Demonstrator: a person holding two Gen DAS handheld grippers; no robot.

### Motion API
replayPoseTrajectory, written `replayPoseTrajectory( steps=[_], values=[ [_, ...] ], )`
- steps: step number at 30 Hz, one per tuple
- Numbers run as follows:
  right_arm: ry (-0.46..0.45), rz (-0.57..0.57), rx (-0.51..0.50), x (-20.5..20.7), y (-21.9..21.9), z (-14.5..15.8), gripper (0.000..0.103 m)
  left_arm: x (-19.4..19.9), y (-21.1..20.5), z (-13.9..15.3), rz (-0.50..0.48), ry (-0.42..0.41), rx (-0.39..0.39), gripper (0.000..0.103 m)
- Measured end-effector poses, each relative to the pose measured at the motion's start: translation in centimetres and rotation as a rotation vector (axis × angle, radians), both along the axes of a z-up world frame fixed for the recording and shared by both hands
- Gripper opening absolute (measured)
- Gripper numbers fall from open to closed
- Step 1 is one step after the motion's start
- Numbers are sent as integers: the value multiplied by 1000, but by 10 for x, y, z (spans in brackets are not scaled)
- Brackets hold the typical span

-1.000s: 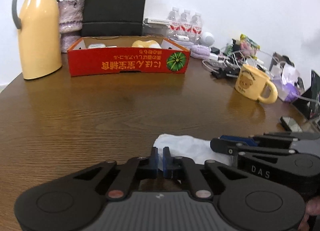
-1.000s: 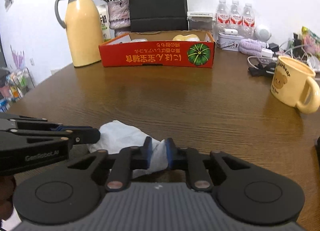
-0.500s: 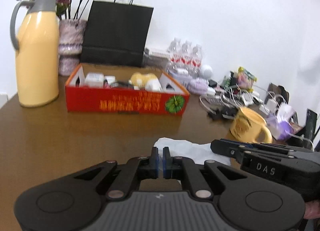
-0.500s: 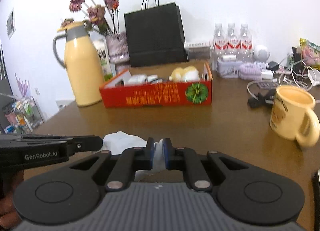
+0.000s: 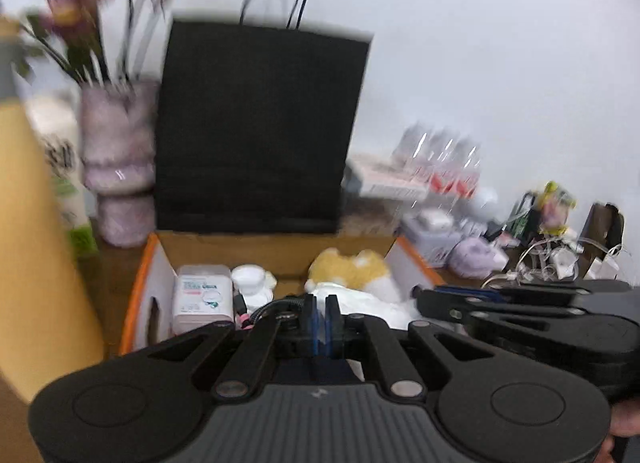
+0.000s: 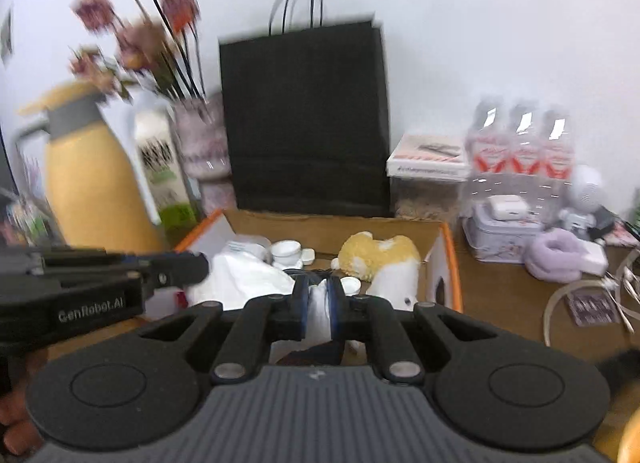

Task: Organize objects
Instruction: 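Carry the white cloth into the box and open both grippers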

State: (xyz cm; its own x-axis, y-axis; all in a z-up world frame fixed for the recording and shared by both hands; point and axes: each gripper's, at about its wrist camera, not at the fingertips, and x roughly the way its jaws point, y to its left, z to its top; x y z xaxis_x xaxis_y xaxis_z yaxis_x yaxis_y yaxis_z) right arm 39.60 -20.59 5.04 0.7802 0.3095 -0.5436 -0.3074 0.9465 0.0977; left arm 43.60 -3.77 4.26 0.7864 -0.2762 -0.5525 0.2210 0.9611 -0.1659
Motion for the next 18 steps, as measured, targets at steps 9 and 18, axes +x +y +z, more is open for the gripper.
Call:
replayPoseTrajectory(
  steps=[9, 18],
  values=[
    [215, -94, -38, 131, 33, -66, 39, 77, 4, -59, 102, 144, 128, 14],
    [14, -156, -83, 64, 19, -27, 73, -18, 38, -5, 115, -57, 65, 43]
  ],
)
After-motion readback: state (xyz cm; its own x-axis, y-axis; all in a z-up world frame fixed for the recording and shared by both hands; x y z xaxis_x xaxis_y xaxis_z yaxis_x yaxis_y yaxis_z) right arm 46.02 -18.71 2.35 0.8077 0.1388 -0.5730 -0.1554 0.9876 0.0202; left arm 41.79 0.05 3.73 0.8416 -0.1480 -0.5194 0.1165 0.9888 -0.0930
